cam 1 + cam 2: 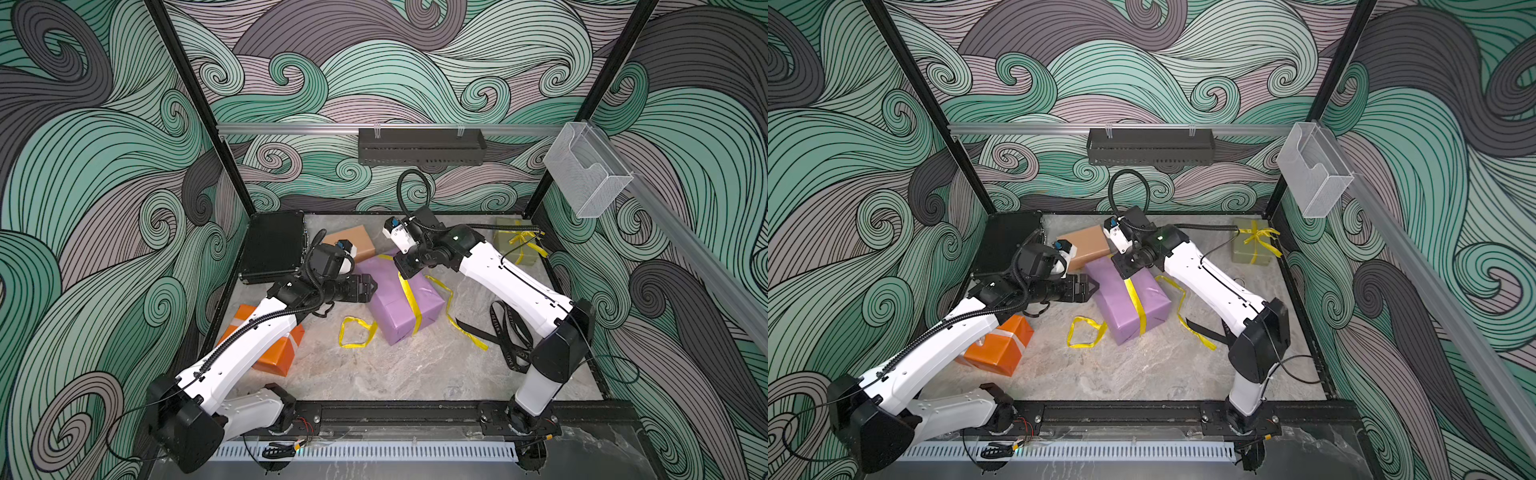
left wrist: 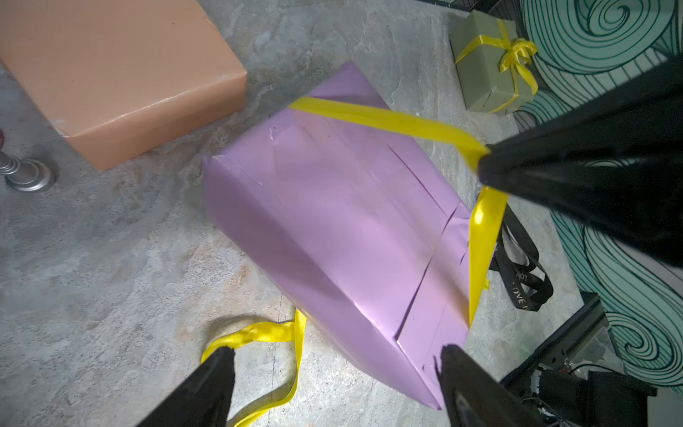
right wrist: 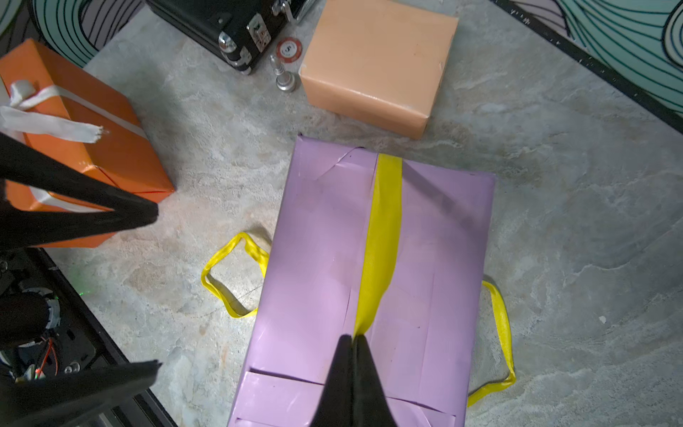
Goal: Untie the ribbon bows on the gift boxes
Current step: Pull the ribbon from the gift box.
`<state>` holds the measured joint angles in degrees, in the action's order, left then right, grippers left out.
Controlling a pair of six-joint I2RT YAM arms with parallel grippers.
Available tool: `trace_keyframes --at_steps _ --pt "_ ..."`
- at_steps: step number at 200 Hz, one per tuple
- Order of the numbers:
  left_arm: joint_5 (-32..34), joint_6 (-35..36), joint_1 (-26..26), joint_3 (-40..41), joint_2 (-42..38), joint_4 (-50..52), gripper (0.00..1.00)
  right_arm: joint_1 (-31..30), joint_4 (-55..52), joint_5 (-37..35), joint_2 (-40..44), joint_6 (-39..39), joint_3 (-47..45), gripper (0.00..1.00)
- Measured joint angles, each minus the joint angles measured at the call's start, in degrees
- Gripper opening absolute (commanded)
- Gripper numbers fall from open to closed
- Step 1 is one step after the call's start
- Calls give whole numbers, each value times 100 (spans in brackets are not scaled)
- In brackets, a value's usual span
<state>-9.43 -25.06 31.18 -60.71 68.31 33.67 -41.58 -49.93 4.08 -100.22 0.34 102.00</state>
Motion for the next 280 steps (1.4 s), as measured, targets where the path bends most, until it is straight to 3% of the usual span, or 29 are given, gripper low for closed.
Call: trace_keyframes --at_steps 73,280 --pt "-586 9 0 -120 822 192 65 42 175 249 289 -341 61 0" --pt "-706 20 13 -317 1224 503 72 621 1528 872 1386 -1696 160 0"
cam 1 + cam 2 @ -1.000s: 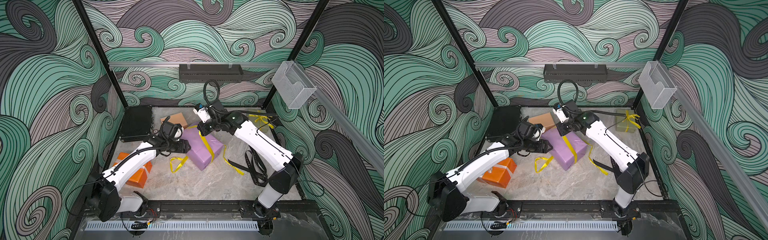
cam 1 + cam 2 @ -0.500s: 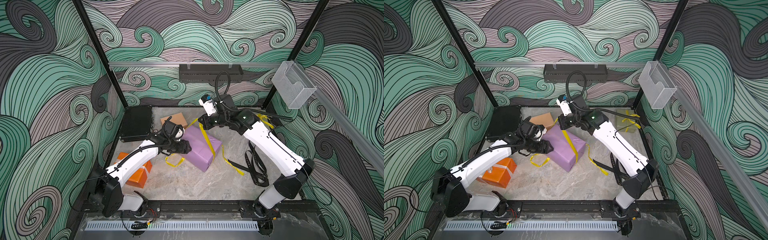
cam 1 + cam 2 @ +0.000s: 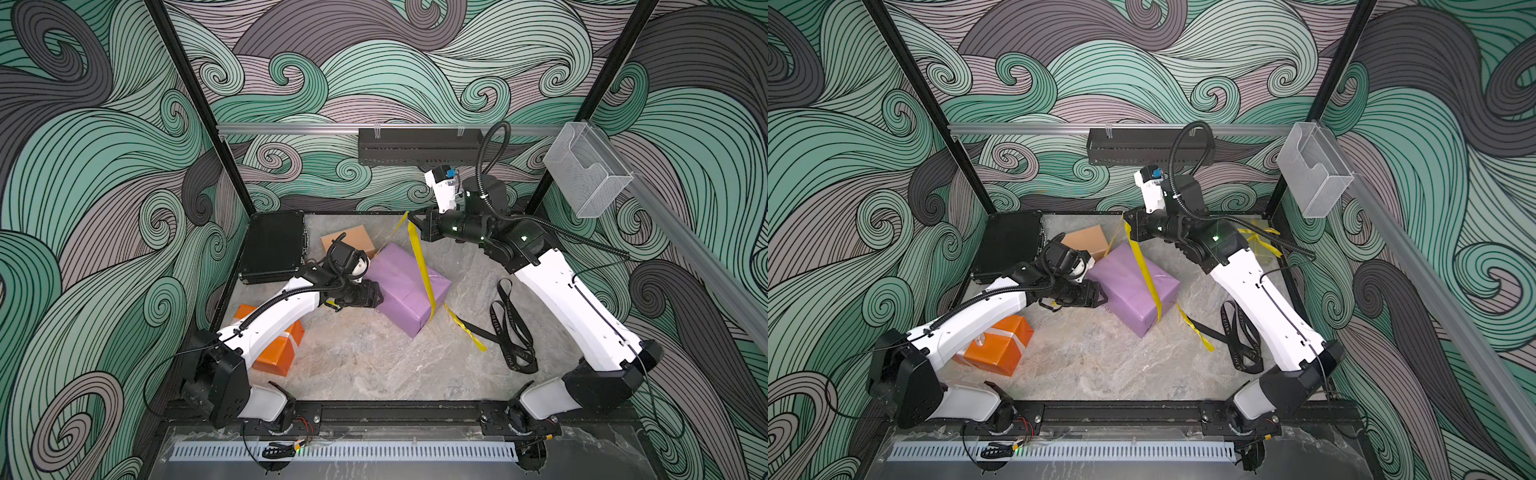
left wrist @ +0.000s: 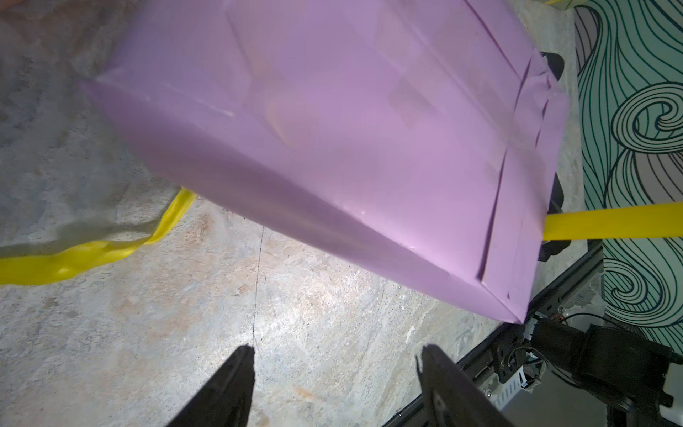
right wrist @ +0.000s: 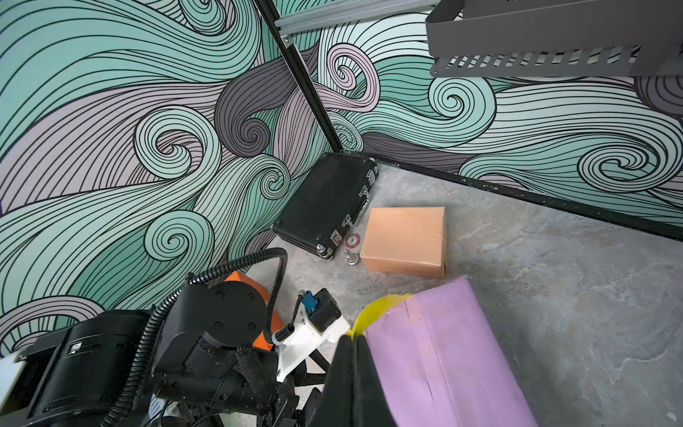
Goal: Untie the ribbon bows on the gift boxes
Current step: Pull the ribbon from the gift box.
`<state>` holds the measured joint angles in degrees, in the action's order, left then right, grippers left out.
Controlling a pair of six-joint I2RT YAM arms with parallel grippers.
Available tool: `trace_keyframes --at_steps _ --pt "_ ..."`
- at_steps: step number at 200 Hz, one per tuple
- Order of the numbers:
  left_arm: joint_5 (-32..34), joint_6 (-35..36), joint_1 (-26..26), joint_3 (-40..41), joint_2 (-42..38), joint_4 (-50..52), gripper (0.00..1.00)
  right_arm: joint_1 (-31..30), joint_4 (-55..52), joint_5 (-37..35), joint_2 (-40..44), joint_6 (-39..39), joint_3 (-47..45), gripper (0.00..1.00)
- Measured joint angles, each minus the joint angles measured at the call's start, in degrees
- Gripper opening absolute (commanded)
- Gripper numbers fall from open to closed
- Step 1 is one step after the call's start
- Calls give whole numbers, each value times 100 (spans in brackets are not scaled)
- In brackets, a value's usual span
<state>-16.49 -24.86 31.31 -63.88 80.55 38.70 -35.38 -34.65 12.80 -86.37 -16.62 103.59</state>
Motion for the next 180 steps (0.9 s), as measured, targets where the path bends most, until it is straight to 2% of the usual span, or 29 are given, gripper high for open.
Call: trace_keyframes --at_steps 110,148,180 --pt "61 -52 26 -9 -15 -31 70 164 710 96 332 -302 258 0" --pt "-20 -533 26 -350 -31 -199 70 166 916 151 374 -402 258 0" --pt "-146 -964 26 -678 17 -721 68 166 1169 232 374 -535 256 0"
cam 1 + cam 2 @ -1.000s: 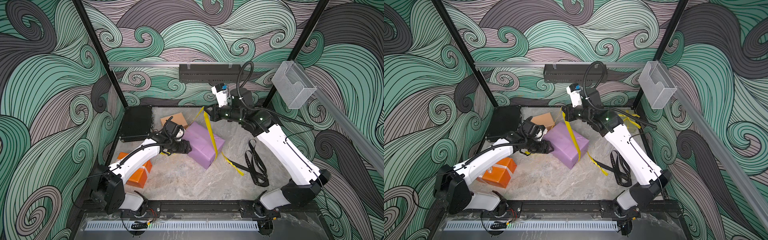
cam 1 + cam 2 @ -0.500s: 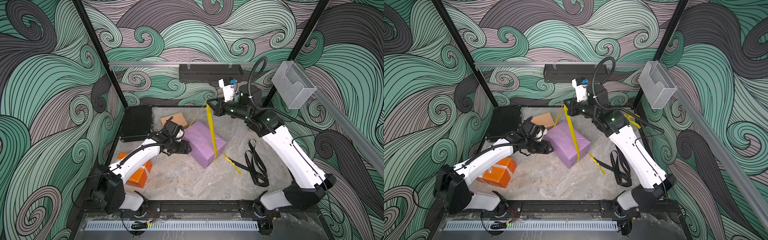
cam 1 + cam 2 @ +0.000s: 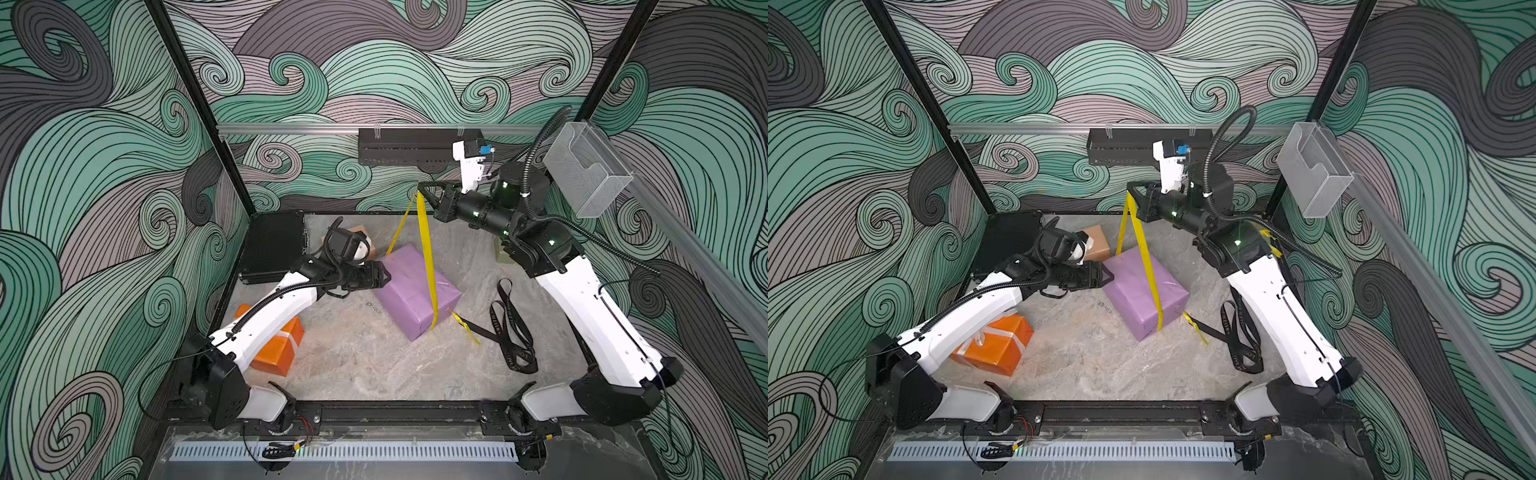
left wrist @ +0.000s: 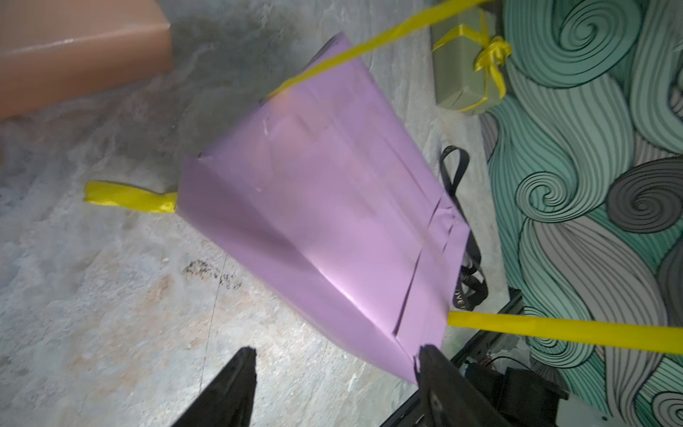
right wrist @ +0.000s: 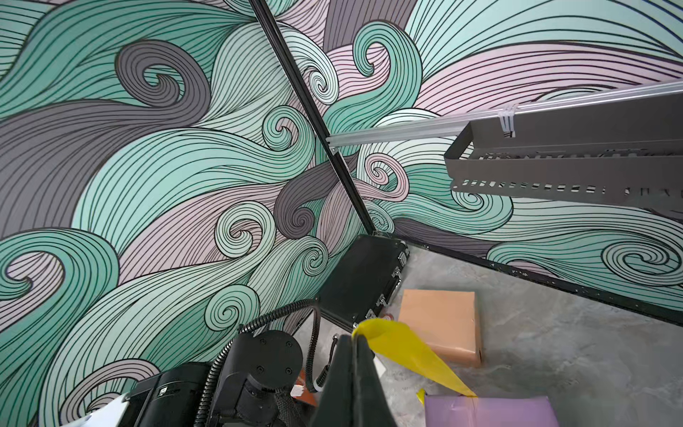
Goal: Untie the ribbon bows on the gift boxes
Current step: Pull the ribbon from the gift box.
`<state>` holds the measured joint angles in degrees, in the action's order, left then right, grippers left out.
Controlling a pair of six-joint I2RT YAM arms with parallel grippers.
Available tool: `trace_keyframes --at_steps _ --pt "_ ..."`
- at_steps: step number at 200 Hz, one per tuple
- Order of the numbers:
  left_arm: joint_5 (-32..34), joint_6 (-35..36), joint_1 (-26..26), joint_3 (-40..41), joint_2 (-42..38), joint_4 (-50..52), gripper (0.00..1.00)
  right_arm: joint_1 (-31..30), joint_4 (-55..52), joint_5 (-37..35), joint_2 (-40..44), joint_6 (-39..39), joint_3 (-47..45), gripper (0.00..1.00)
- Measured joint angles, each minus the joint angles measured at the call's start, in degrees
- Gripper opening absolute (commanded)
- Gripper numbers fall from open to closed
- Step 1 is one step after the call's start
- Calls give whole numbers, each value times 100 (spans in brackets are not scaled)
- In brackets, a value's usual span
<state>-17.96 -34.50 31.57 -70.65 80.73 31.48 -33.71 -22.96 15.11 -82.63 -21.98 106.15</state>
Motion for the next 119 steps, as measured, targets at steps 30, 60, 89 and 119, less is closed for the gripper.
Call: trace_keyframes --at_steps 30,60,89,119 --pt "-227 -243 35 -149 597 -221 67 0 142 37 0 -87 0 0" --pt "-297 -214 44 -162 1147 -188 67 7 131 48 -17 -103 98 0" --pt "-334 -175 44 -173 1189 -155 67 44 111 48 -98 -90 470 0" --pt "-341 -149 44 -173 1196 -146 66 85 35 83 -179 -72 887 0"
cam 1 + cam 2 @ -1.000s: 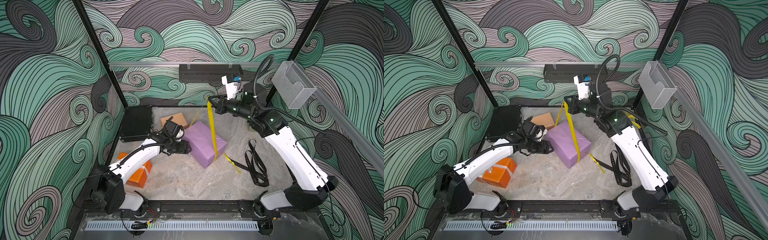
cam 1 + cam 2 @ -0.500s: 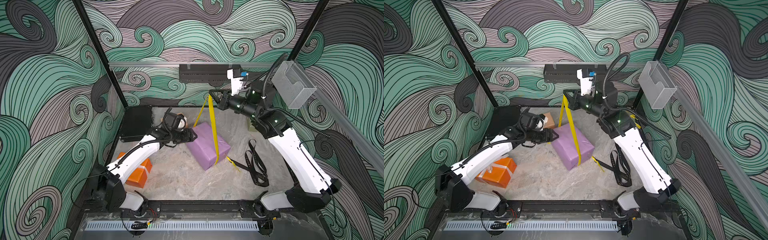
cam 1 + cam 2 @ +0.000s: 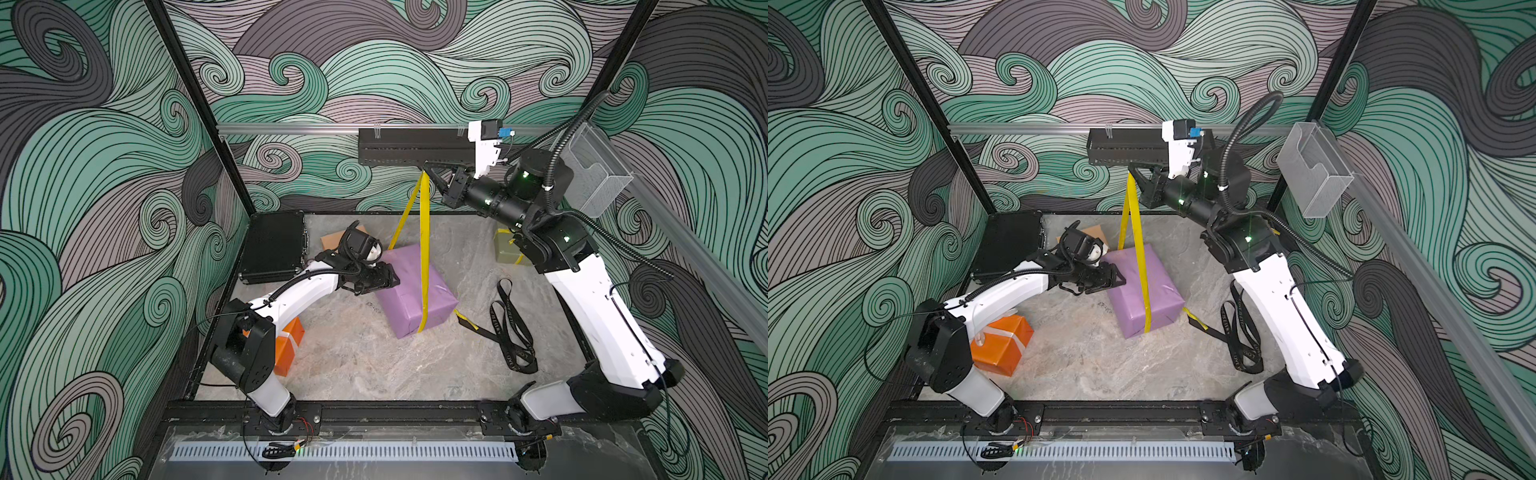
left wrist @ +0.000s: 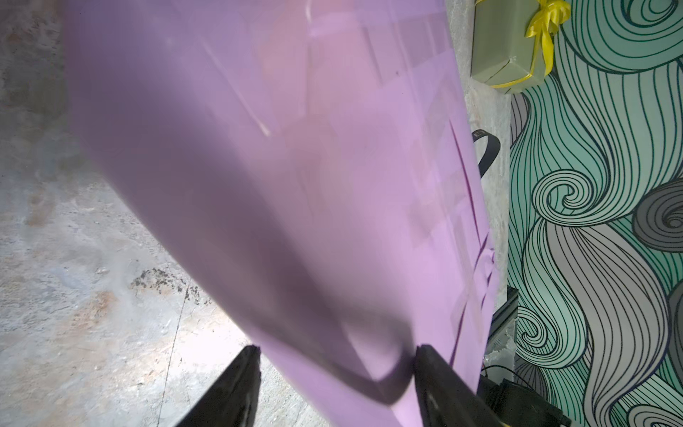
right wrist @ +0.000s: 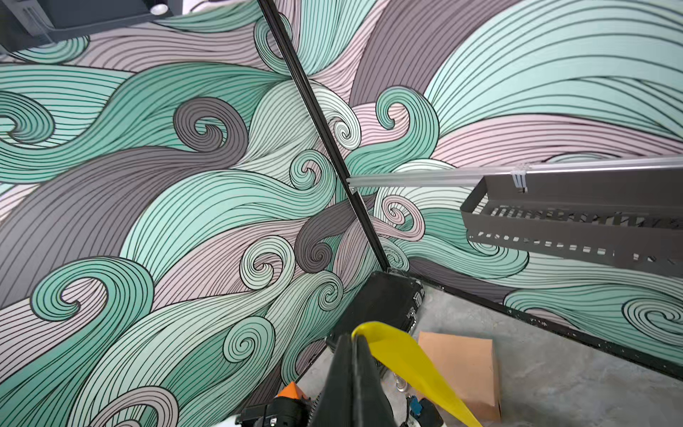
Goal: Untie the ribbon bows on the gift boxes
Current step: Pull the ribbon from the gift box.
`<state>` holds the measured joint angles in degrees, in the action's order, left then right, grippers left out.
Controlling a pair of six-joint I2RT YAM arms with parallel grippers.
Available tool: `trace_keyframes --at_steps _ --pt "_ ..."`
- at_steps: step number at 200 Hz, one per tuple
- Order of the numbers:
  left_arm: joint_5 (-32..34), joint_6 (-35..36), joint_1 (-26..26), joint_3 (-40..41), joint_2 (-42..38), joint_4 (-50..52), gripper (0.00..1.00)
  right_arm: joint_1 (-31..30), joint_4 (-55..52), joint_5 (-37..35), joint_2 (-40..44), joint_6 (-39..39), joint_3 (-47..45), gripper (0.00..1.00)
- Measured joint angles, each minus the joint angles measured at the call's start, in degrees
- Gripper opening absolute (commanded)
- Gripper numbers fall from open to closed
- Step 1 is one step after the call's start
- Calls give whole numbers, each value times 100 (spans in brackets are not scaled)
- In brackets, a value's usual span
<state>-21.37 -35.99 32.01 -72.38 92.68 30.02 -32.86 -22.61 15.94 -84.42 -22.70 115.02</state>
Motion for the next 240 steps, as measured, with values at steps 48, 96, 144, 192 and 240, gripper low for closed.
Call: trace_keyframes --at_steps 48,96,144,192,240 --pt "9 44 0 0 90 20 66 46 -168 81 -166 20 581 0" --pt "17 55 -2 0 236 44 66 103 -245 98 -295 85 970 0" --pt "22 57 -50 0 302 48 66 160 -343 94 -433 166 1456 0" --pt "17 57 -114 0 374 59 66 232 -378 59 -437 313 1742 0" --pt "2 57 -116 -15 398 57 66 328 -374 57 -476 518 1967 0"
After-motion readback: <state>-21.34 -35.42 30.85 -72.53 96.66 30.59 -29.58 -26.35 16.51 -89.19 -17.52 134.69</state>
